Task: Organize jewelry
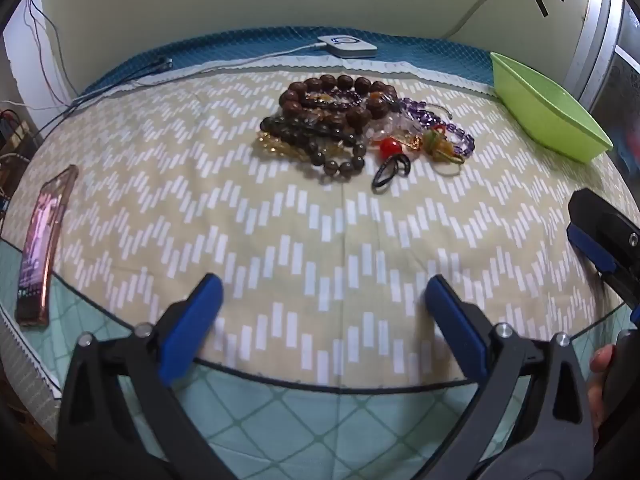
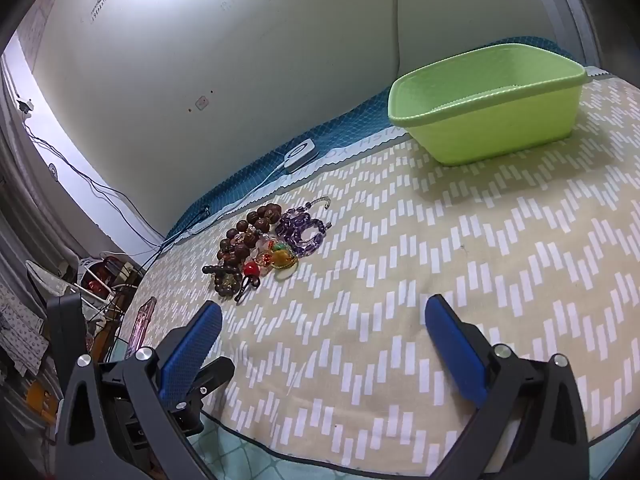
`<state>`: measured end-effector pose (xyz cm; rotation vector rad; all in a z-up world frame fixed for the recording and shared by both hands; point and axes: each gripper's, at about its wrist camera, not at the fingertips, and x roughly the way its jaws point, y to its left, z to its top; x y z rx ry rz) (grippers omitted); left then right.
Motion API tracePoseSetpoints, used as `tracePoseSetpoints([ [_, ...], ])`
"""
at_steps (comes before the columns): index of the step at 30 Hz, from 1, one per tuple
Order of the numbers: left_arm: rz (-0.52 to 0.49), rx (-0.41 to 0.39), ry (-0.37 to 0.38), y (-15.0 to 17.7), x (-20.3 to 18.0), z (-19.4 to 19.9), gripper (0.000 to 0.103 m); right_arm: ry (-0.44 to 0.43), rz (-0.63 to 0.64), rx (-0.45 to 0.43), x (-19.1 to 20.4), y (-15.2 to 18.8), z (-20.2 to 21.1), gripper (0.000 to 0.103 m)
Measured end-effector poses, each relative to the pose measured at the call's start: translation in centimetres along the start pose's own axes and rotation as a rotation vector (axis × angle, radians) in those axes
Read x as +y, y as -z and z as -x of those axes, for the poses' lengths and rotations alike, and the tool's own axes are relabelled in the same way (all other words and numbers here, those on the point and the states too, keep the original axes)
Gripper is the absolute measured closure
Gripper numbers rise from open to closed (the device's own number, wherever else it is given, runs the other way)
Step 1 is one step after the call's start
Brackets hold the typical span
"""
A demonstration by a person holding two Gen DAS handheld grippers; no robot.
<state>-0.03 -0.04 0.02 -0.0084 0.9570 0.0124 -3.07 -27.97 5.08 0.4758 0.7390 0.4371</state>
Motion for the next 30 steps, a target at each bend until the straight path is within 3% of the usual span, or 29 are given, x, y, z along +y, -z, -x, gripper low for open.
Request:
tracePoseSetpoints([
  [30, -0.020, 0.003, 0.023, 0.5, -0.4, 1.0, 0.006, -0.001, 0.001, -0.003, -0.1, 0.0, 0.2, 0.024],
])
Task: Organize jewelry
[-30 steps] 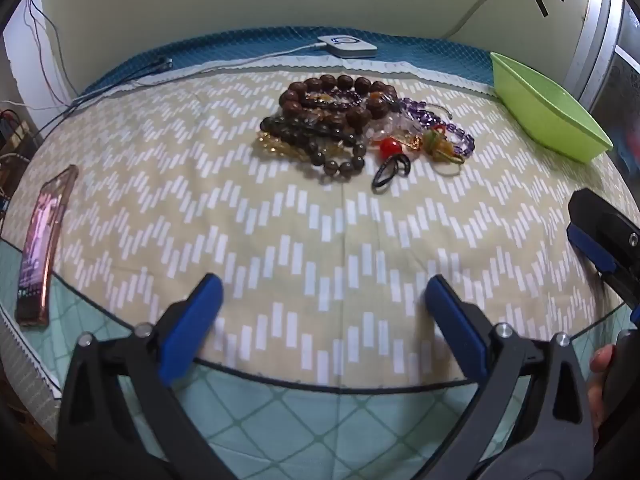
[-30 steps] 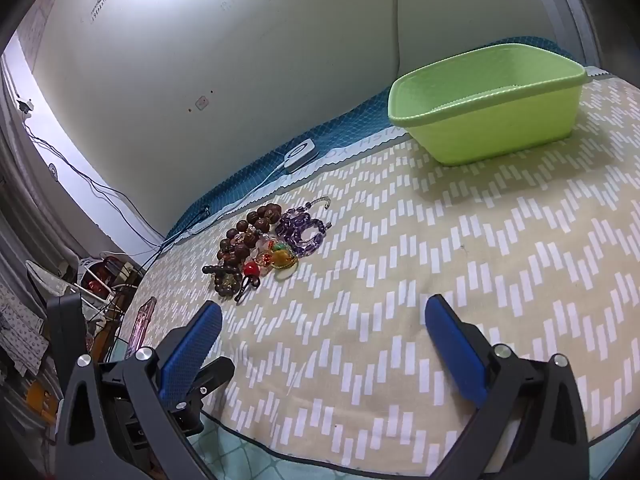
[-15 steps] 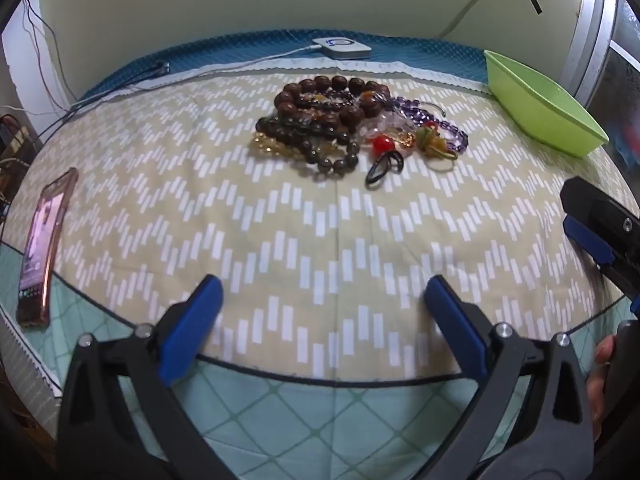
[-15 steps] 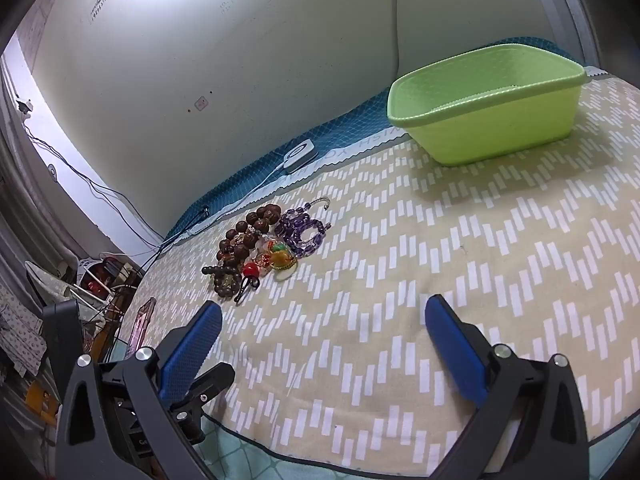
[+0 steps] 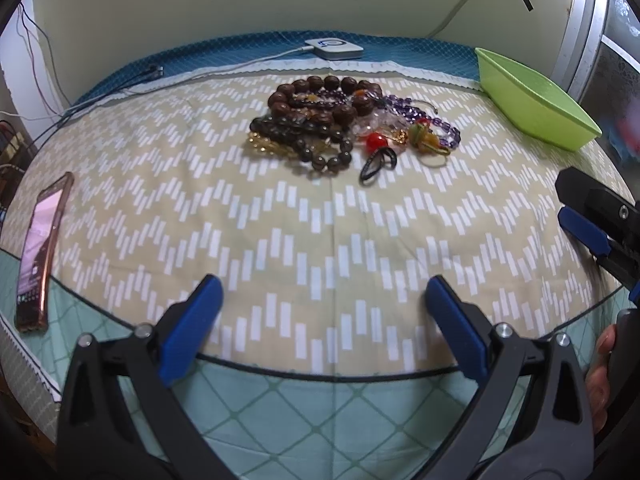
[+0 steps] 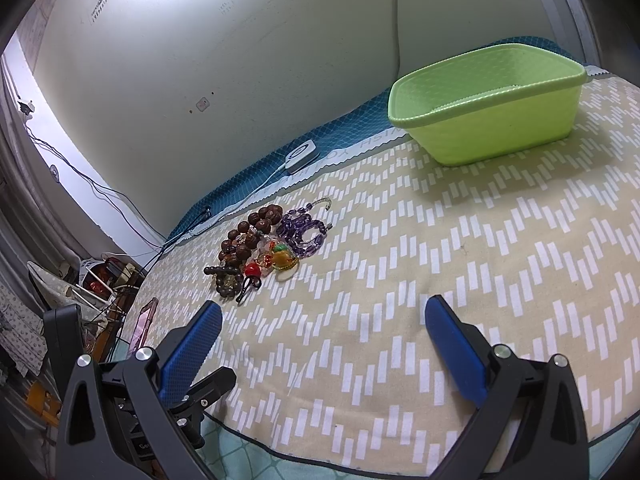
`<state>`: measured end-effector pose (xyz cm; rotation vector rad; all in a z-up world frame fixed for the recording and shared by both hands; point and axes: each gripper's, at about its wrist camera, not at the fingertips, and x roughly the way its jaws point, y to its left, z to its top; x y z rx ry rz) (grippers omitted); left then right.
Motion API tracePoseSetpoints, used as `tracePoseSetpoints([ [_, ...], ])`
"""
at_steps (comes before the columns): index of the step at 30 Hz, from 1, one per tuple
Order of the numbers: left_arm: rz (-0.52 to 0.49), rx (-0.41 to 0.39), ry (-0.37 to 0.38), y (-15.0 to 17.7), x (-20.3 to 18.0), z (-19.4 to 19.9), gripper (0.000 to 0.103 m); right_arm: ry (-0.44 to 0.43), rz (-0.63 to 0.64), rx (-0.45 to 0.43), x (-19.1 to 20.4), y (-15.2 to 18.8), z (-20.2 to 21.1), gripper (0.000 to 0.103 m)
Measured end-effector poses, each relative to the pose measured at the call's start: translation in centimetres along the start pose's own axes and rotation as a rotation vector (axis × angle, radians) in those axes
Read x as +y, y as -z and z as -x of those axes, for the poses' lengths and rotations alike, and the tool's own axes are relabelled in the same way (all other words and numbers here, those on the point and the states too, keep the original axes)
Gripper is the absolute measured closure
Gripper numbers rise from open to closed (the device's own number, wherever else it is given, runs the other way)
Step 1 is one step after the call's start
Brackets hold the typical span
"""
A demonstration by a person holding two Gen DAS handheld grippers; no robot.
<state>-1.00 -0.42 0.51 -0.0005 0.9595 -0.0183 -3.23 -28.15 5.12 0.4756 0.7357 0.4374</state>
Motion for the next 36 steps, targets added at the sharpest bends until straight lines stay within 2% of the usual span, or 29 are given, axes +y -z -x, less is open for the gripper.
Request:
tracePoseSetpoints([
  [10, -0.012, -0.003, 0.015, -0.1, -0.1, 0.2, 0.006, -0.005, -0.001, -0.002, 0.0, 0.0, -0.1, 0.024],
  [18, 0.031, -0.046, 0.111, -0.2, 1.6, 0.9, 0.006, 0.010, 0.012, 0.018, 0.4, -0.1, 0.1, 0.024],
  [22, -0.011, -0.088, 0.093, -0.4, 2.1, 1.5, 0.006, 0.020, 0.037, 0.041, 0.8, -0.2, -0.3, 0.024],
  [25, -0.054, -0.141, 0.044, -1.6, 3.7, 2.2, 0.006, 0.011, 0.079, 0.067, 1.3, -1.2, -0.8, 0.026],
  [27, -0.059, -0.153, 0.043, -2.7, 5.1, 2.4, 0.006, 0.001, 0.119, 0.071, 1.8, -2.4, -0.9, 0.039],
  [29, -0.046, -0.160, 0.054, -3.9, 6.4, 2.7, 0.006, -0.013, 0.156, 0.078, 2.3, -3.7, -1.1, 0.058],
  [30, -0.035, -0.167, 0.066, -4.7, 7.0, 2.9, 0.006, -0.043, 0.175, 0.094, 2.7, -4.7, -1.6, 0.063],
  [32, -0.029, -0.173, 0.132, -6.8, 7.9, 2.8, 0.013, -0.085, 0.197, 0.124, 3.2, -6.2, -2.7, 0.083],
  [34, -0.026, -0.145, 0.182, -8.3, 8.3, 2.4, 0.024, -0.112, 0.213, 0.153, 3.9, -7.5, -4.0, 0.091],
  [36, -0.038, -0.122, 0.226, -10.2, 8.0, 1.1, 0.030, -0.124, 0.220, 0.188, 4.5, -9.0, -6.2, 0.093],
])
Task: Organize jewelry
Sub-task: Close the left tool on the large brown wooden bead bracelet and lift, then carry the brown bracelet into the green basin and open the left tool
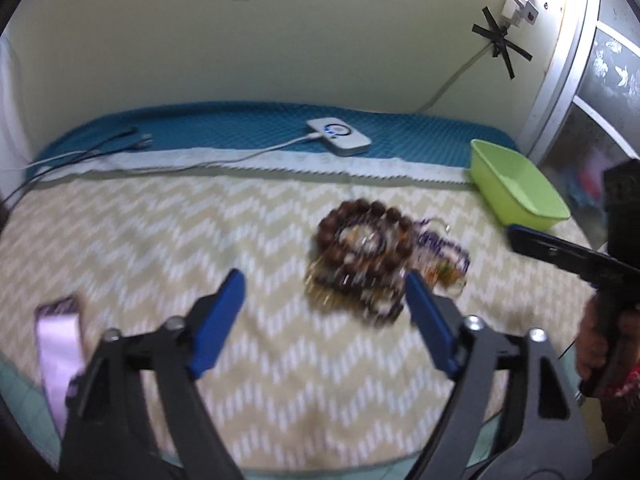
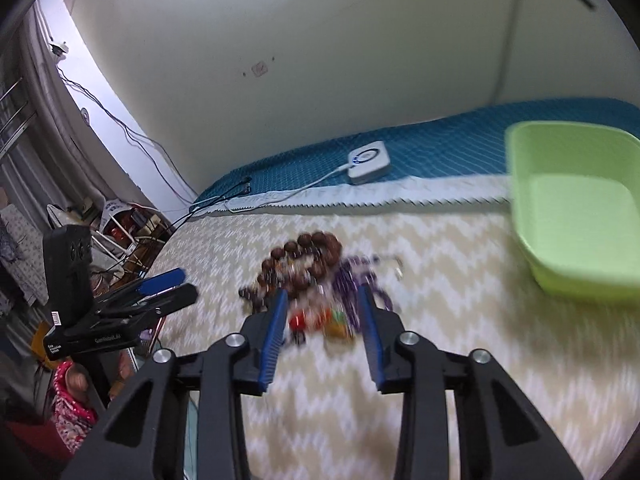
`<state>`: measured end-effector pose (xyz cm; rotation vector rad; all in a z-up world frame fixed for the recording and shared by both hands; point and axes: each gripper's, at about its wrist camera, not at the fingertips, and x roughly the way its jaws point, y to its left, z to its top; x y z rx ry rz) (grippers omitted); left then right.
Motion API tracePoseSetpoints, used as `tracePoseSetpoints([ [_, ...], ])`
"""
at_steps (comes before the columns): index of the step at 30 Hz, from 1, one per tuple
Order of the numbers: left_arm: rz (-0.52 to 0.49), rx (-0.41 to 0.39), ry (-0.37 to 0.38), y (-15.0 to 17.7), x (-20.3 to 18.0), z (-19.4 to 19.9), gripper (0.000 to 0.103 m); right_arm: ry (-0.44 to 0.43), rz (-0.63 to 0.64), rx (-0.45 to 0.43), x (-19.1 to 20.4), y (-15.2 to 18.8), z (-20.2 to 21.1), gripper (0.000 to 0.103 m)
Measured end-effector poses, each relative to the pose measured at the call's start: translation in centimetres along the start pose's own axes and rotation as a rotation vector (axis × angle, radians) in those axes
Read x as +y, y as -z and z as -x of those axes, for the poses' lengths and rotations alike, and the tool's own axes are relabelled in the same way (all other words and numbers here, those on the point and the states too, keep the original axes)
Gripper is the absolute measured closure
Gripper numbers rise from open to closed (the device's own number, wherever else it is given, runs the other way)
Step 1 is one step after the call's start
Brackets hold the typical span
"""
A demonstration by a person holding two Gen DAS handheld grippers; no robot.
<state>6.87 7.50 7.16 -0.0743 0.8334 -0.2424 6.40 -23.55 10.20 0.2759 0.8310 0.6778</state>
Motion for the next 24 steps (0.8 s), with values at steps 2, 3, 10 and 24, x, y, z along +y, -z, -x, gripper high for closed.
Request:
tracePoseSetpoints([
  [2, 0.011, 0.047, 0.000, -1.4, 0.6, -2.6, 0.040, 0.003, 0.003, 0.040, -0.1, -1.9, -2.3, 0.093],
  [3, 0.030, 0.073, 0.019, -1.8, 0.8, -3.5, 0.045, -0.003, 0.003, 0.067, -0.2, -2.6, -3.6, 0.093],
  [10, 0.105, 0.201, 0.129, -2.9, 1.7, -9.6, 0.088, -0.025, -0.003, 0.268, -0.5, -4.1, -11.7, 0.103],
  [24, 0.075, -0.187, 0.240, -2.5, -1.5, 5.6, 0.088, -0.096, 0.290, -0.113, 7.3, -6.4, 1.0, 0.103],
])
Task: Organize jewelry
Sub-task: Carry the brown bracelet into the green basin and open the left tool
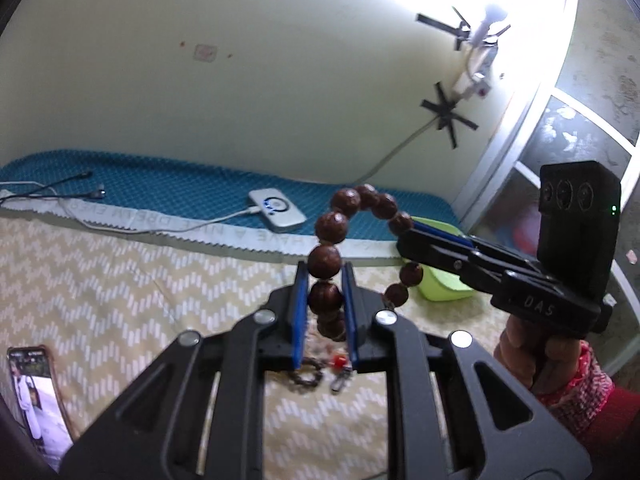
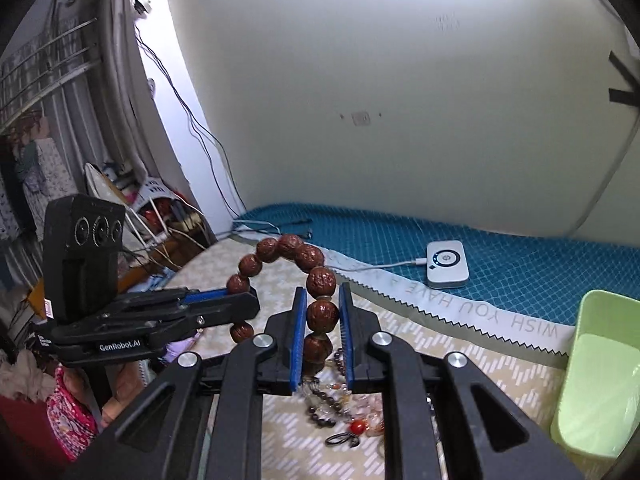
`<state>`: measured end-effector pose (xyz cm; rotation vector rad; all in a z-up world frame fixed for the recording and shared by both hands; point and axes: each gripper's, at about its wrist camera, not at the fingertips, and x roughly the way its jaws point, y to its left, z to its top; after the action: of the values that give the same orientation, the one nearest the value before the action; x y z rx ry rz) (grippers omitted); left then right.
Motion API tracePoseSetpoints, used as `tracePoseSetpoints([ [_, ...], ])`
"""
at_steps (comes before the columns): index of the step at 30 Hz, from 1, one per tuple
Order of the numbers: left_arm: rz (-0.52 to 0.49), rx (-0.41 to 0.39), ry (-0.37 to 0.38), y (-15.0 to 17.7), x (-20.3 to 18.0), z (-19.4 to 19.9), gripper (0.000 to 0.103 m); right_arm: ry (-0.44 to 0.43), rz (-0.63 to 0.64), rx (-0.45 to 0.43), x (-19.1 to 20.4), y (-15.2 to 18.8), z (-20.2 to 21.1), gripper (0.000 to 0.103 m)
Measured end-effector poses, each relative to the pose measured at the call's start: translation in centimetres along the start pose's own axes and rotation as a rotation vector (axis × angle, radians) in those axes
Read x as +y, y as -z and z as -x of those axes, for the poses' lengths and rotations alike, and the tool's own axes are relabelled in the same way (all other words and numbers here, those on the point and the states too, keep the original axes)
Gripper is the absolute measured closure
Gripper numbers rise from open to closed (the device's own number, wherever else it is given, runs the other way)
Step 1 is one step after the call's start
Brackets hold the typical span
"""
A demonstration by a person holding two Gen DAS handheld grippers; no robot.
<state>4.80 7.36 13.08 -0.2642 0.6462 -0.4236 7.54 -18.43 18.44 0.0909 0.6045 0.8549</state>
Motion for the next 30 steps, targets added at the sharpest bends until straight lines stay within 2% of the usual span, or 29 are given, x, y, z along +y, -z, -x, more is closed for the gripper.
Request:
tracePoseSetpoints([
  [2, 0.003, -0.016, 0.027, 0.4, -0.5, 0.8, 0.088, -0.021, -0.002, -0.028, 0.3, 0.0, 1.0, 0.103],
  [5, -0.011, -0.009, 0.003, 0.5, -1.0, 0.4, 0.088, 0.021, 0.022, -0.041, 0.4, 0.3, 1.3, 0.103],
  [8, -0.010, -0.010, 0.011, 0.0, -1.6, 0.3, 0.088, 0.052, 0.009, -0.080, 0.2, 0.0, 2.3, 0.103],
  [11, -0.118, -0.108, -0.052, -0.3, -3.9, 1.1, 0.088, 0.096, 0.060, -0.174, 0.7, 0.0, 4.3, 0.103],
  [12, -0.167, -0.137, -0.074, -0.1, -4.8, 1.3, 0.088, 0.135, 0.129, -0.210, 1.3, 0.3, 4.8, 0.103],
  [13, -0.194, -0.141, -0.081, 0.1, -5.3, 1.1, 0.088, 0.178, 0.175, -0.204, 1.6, 0.6, 4.4, 0.103],
  [15, -0.214, -0.093, -0.083, 0.2, -5.5, -0.6, 0.088, 0.228, 0.203, -0.141, 1.0, 0.9, 2.8, 0.103],
  [16, -0.187, -0.050, -0.090, 0.2, -5.3, -1.5, 0.088, 0.231, 0.161, -0.132, 0.2, 0.9, 2.5, 0.103],
  [17, -0.144, -0.015, -0.066, 0.1, -5.0, -2.1, 0.088, 0.216, 0.135, -0.143, -0.1, 0.9, 2.7, 0.103],
  [18, -0.129, -0.017, -0.040, 0.0, -5.0, -2.0, 0.088, 0.206, 0.135, -0.183, 0.0, 0.9, 3.6, 0.103],
  [20, -0.160, -0.061, -0.056, -0.2, -5.8, -1.1, 0.088, 0.250, 0.201, -0.246, 0.8, 0.8, 4.9, 0.103],
  [24, -0.150, -0.038, -0.026, -1.5, -6.7, -1.7, 0.088, 0.263, 0.200, -0.226, 0.2, 0.5, 5.0, 0.103],
  [28, -0.150, 0.041, 0.037, -2.7, -9.0, -5.1, 0.088, 0.313, 0.110, -0.189, -3.5, 1.1, 6.4, 0.103],
  [30, -0.146, 0.111, 0.097, -3.2, -10.7, -8.2, 0.088, 0.348, 0.029, -0.176, -7.2, 1.7, 8.0, 0.103],
])
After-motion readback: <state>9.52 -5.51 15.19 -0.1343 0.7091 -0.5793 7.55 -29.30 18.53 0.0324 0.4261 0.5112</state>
